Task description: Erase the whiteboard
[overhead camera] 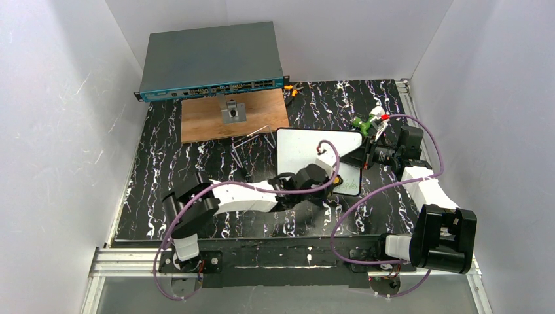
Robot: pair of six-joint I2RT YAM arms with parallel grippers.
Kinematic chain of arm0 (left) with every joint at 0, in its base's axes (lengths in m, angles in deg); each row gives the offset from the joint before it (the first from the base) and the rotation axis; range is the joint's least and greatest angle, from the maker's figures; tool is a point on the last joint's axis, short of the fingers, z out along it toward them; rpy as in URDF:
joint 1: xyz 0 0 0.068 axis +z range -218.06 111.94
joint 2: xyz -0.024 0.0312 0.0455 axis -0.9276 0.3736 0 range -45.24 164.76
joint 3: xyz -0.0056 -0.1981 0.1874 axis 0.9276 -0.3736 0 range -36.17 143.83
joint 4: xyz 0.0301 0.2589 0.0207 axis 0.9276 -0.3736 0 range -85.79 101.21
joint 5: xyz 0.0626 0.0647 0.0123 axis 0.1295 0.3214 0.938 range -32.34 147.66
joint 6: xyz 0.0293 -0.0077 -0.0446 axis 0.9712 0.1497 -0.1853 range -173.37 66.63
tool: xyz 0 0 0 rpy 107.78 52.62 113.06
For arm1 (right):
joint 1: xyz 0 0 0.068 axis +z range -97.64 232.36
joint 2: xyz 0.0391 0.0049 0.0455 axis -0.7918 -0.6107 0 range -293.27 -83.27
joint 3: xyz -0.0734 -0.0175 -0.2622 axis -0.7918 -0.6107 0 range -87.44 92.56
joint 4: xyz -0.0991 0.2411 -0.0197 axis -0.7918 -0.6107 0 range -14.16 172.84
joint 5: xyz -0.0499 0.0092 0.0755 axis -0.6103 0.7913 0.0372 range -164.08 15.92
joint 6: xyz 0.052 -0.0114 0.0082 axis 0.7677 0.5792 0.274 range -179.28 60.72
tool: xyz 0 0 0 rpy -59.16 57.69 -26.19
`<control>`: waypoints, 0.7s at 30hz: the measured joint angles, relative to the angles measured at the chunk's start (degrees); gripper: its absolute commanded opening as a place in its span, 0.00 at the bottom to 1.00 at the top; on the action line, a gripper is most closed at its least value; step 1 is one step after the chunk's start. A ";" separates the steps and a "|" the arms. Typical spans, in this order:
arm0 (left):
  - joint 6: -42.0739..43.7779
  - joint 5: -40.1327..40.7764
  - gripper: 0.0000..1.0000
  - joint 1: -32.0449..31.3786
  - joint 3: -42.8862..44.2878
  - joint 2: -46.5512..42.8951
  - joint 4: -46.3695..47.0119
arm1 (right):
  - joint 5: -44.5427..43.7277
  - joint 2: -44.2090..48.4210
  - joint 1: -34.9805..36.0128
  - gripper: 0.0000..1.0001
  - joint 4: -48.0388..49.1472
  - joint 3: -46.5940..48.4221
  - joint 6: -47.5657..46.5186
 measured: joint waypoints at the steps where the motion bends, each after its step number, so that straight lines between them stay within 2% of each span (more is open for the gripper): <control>1: 1.16 1.25 0.00 -0.92 1.07 0.83 -0.83 | 0.07 0.00 0.00 0.01 0.00 0.00 -0.02; 6: 4.24 5.73 0.00 -3.89 4.20 2.51 -4.42 | 0.31 0.02 0.00 0.01 -0.09 0.00 -0.20; 14: 13.16 13.46 0.00 -3.98 9.44 2.78 -8.70 | 0.37 0.02 0.09 0.01 -0.31 0.00 0.02; 21: 18.73 14.82 0.00 -3.52 13.25 3.58 -10.29 | 0.57 0.02 0.26 0.01 -1.60 0.00 0.04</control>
